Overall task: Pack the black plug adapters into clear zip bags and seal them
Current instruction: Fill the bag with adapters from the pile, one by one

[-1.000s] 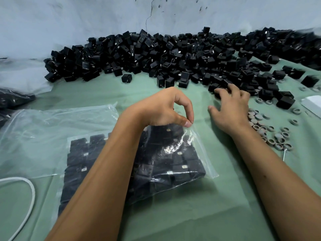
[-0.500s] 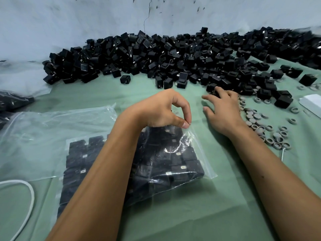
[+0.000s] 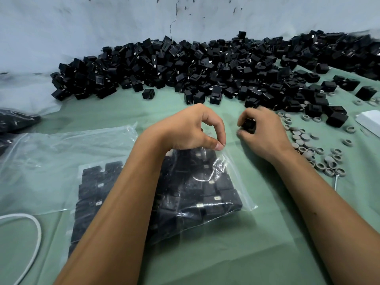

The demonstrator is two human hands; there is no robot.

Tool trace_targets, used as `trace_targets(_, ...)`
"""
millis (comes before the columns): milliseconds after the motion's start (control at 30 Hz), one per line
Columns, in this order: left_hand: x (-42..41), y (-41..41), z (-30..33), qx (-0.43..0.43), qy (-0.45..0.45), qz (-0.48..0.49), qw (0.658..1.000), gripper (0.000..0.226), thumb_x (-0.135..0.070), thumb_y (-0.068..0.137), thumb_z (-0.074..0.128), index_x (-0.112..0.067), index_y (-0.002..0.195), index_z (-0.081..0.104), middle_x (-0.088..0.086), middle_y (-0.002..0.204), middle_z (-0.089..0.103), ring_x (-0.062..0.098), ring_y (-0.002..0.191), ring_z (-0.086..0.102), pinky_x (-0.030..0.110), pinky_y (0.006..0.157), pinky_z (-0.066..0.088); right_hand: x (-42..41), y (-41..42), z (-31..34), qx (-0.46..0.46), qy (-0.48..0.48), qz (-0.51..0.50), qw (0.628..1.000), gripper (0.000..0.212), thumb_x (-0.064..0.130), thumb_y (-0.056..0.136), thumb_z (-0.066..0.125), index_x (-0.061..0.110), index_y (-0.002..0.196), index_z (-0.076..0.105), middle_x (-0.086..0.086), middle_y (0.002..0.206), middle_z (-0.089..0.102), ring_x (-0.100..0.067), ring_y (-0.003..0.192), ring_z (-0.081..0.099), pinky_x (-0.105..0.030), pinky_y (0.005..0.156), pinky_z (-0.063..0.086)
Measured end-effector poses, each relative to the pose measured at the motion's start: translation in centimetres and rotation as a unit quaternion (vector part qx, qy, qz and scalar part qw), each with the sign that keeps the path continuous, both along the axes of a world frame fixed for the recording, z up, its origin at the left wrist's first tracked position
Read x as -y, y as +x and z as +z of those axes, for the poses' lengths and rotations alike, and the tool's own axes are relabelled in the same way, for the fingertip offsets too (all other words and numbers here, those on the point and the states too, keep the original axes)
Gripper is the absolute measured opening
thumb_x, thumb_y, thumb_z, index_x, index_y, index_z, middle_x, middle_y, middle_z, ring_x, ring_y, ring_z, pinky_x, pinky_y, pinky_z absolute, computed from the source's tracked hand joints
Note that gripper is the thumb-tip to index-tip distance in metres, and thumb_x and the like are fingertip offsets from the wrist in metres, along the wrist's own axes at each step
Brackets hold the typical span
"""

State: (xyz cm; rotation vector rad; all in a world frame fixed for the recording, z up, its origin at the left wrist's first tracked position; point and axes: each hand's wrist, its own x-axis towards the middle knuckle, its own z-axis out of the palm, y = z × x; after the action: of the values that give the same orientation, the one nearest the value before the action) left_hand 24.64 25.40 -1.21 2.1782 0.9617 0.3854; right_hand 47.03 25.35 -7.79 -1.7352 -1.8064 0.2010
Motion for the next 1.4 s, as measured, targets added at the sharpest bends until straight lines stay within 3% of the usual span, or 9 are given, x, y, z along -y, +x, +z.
trace_targets(133, 0.0, -0.1, 0.2, 0.003, -0.006, -0.006, 1.000, 0.009, -0.020, 0.082, 0.085, -0.026, 0.083, 0.079, -0.005, 0.108, 0.072, 0.039, 0.112, 0.064, 0.050, 0.095, 0.051, 0.9, -0.2, 0.4, -0.103, -0.005, 0.021, 0.994, 0.028, 0.022, 0.090, 0.078, 0.022, 0.103, 0.053, 0.000, 0.091, 0.071, -0.021, 0.081, 0.066, -0.033, 0.071, 0.049)
trace_targets(267, 0.0, -0.1, 0.3, 0.015, 0.002, 0.005, 1.000, 0.010, -0.018, 0.080, 0.087, -0.024, 0.084, 0.081, -0.004, 0.111, 0.071, 0.008, 0.109, 0.064, 0.041, 0.096, 0.052, 1.9, -1.2, 1.2, -0.365, -0.117, 0.158, 0.910, 0.022, 0.010, 0.093, 0.074, 0.003, 0.108, 0.059, -0.002, 0.072, 0.072, -0.013, 0.055, 0.062, -0.025, 0.051, 0.050)
trace_targets(500, 0.0, -0.3, 0.7, 0.025, 0.028, 0.008, 0.999, 0.014, -0.023, 0.075, 0.090, -0.031, 0.080, 0.080, -0.008, 0.116, 0.062, 0.002, 0.116, 0.055, 0.038, 0.104, 0.047, 2.5, -0.7, 1.9, -0.344, -0.259, 0.309, 0.848, 0.025, 0.018, 0.082, 0.076, 0.003, 0.102, 0.072, -0.008, 0.083, 0.072, -0.020, 0.064, 0.062, -0.027, 0.059, 0.053)
trace_targets(700, 0.1, -0.3, 0.9, 0.027, 0.021, 0.005, 0.999, 0.016, -0.021, 0.076, 0.089, -0.033, 0.080, 0.080, -0.007, 0.119, 0.062, -0.002, 0.116, 0.055, 0.039, 0.104, 0.048, 2.9, -0.4, 2.1, -0.328, -0.274, 0.370, 0.825, 0.038, 0.003, 0.085, 0.078, 0.002, 0.122, 0.070, -0.020, 0.120, 0.073, -0.049, 0.113, 0.067, -0.068, 0.104, 0.047)
trace_targets(867, 0.2, -0.4, 0.9, 0.023, 0.021, 0.012, 0.999, 0.013, -0.020, 0.076, 0.089, -0.027, 0.083, 0.081, -0.006, 0.121, 0.062, -0.003, 0.117, 0.055, 0.043, 0.104, 0.049, 2.9, -0.9, 2.3, -0.317, -0.245, 0.318, 0.860, 0.029, 0.008, 0.080, 0.083, 0.004, 0.108, 0.075, -0.024, 0.101, 0.074, -0.044, 0.078, 0.063, -0.040, 0.061, 0.057)
trace_targets(1000, 0.3, -0.3, 1.0, 0.026, 0.014, 0.012, 1.000, 0.014, -0.018, 0.077, 0.089, -0.029, 0.081, 0.080, -0.005, 0.120, 0.063, -0.004, 0.116, 0.055, 0.041, 0.105, 0.048, 3.2, -1.2, 2.4, -0.301, -0.221, 0.332, 0.866, 0.030, 0.019, 0.079, 0.086, 0.010, 0.107, 0.079, -0.028, 0.103, 0.073, -0.054, 0.094, 0.066, -0.063, 0.094, 0.053)
trace_targets(1167, 0.4, -0.4, 1.1, 0.028, 0.016, 0.014, 0.999, 0.014, -0.017, 0.077, 0.088, -0.028, 0.081, 0.080, -0.004, 0.122, 0.063, -0.003, 0.116, 0.055, 0.041, 0.104, 0.049, 3.1, -1.2, 2.4, -0.320, -0.240, 0.360, 0.843, 0.029, 0.015, 0.082, 0.084, 0.006, 0.109, 0.077, -0.022, 0.105, 0.076, -0.060, 0.092, 0.064, -0.072, 0.087, 0.049)
trace_targets(1267, 0.4, -0.4, 1.1, 0.029, 0.019, 0.017, 0.999, 0.011, -0.018, 0.077, 0.088, -0.024, 0.083, 0.081, -0.004, 0.122, 0.062, -0.003, 0.116, 0.055, 0.041, 0.105, 0.049, 2.8, -1.0, 2.4, -0.353, -0.227, 0.322, 0.849, 0.026, 0.018, 0.080, 0.085, 0.007, 0.102, 0.078, -0.021, 0.096, 0.077, -0.040, 0.068, 0.051, -0.032, 0.053, 0.041)
trace_targets(1400, 0.4, -0.3, 1.1, 0.028, 0.025, 0.017, 0.999, 0.012, -0.018, 0.076, 0.089, -0.022, 0.085, 0.081, -0.005, 0.120, 0.063, 0.000, 0.116, 0.056, 0.039, 0.104, 0.049, 3.0, -2.4, 2.0, -0.366, -0.193, 0.308, 0.857, 0.028, 0.015, 0.079, 0.085, -0.002, 0.097, 0.072, -0.034, 0.090, 0.071, -0.040, 0.066, 0.050, -0.031, 0.055, 0.036)
